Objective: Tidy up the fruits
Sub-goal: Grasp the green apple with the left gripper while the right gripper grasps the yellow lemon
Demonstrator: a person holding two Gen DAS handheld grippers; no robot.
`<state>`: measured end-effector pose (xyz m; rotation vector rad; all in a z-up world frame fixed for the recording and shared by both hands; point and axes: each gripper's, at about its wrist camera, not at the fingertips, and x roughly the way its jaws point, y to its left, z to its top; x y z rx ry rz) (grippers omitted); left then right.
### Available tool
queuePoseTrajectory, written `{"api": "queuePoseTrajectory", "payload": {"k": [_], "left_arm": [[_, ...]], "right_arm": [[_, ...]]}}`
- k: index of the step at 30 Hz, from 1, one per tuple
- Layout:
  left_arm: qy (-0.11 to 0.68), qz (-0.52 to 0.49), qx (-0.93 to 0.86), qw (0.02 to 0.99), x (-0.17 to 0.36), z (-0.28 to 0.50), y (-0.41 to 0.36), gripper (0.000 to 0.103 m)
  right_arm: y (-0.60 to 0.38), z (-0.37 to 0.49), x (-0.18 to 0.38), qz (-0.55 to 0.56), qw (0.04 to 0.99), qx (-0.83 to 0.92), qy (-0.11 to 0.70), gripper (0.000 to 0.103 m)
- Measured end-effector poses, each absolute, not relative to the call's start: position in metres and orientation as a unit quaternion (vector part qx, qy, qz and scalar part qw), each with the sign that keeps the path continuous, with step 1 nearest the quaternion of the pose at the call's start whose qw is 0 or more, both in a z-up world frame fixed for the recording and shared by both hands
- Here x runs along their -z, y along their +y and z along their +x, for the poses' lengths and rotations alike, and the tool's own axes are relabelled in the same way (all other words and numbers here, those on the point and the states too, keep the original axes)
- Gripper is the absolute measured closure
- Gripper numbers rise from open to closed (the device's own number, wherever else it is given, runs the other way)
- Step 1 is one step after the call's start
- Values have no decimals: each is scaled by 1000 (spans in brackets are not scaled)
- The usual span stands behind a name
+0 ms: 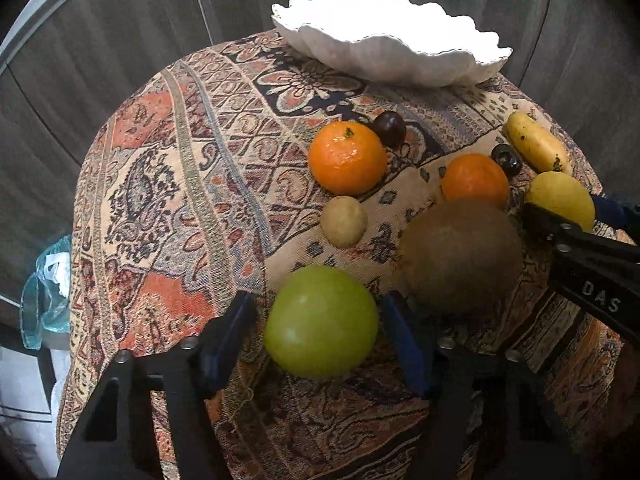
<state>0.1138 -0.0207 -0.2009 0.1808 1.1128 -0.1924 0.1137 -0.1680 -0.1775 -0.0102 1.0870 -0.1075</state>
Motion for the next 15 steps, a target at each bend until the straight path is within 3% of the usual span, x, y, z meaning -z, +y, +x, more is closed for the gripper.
{"api": "queuePoseTrajectory", "payload": {"k": [2,5,15], "left_arm": [[525,85,95,841,200,114,-22,47],[521,89,97,844,198,113,-24,55],[508,82,110,851,188,110,-19,55]], "right_arm": [[-169,115,180,1,853,47,520,41],[-171,114,181,7,854,46,518,41],[-168,112,177,6,852,38,522,42]]}}
